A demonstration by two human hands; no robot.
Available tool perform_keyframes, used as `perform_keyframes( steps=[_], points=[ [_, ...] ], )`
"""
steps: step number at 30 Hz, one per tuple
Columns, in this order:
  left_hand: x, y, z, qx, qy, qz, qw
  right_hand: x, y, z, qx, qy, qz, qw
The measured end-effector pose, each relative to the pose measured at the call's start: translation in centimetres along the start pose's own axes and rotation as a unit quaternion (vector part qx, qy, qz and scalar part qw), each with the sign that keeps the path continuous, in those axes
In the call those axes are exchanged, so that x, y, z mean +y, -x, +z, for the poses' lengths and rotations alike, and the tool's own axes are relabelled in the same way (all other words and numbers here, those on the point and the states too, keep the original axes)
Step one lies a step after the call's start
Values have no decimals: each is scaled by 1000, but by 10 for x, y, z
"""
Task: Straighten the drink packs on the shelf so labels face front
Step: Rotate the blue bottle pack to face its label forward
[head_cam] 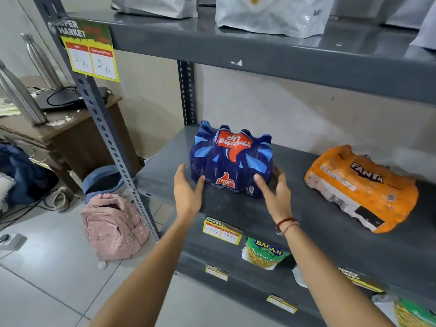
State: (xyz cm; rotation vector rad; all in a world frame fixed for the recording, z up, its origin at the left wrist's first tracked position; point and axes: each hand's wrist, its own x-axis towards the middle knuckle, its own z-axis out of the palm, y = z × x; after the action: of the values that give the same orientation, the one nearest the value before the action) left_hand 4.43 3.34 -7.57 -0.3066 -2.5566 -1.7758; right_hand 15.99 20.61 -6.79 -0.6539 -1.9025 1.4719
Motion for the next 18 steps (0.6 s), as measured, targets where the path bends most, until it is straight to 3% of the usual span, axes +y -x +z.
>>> perform_keyframes(
  steps=[2, 4, 9, 12, 16, 18],
  points=[
    [7, 33, 14, 9, -1, 45, 999, -16, -9, -2, 40, -70, 22, 996],
    [16, 61, 30, -41, -9, 90, 995, -31, -27, -4, 43, -98, 45, 993],
    [41, 76, 65, -177, 28, 52, 982, -48, -55, -2, -99, -84, 112, 985],
    [45, 67, 76, -205, 27, 21, 978, -59, -46, -2, -115, -72, 95, 986],
    [39, 44, 60, -201, 68, 12, 977, -52, -23, 1, -24, -11, 20, 999],
    [27, 16, 39, -235, 17, 42, 971, -41, -5, 4, 0, 71, -31, 997]
  ],
)
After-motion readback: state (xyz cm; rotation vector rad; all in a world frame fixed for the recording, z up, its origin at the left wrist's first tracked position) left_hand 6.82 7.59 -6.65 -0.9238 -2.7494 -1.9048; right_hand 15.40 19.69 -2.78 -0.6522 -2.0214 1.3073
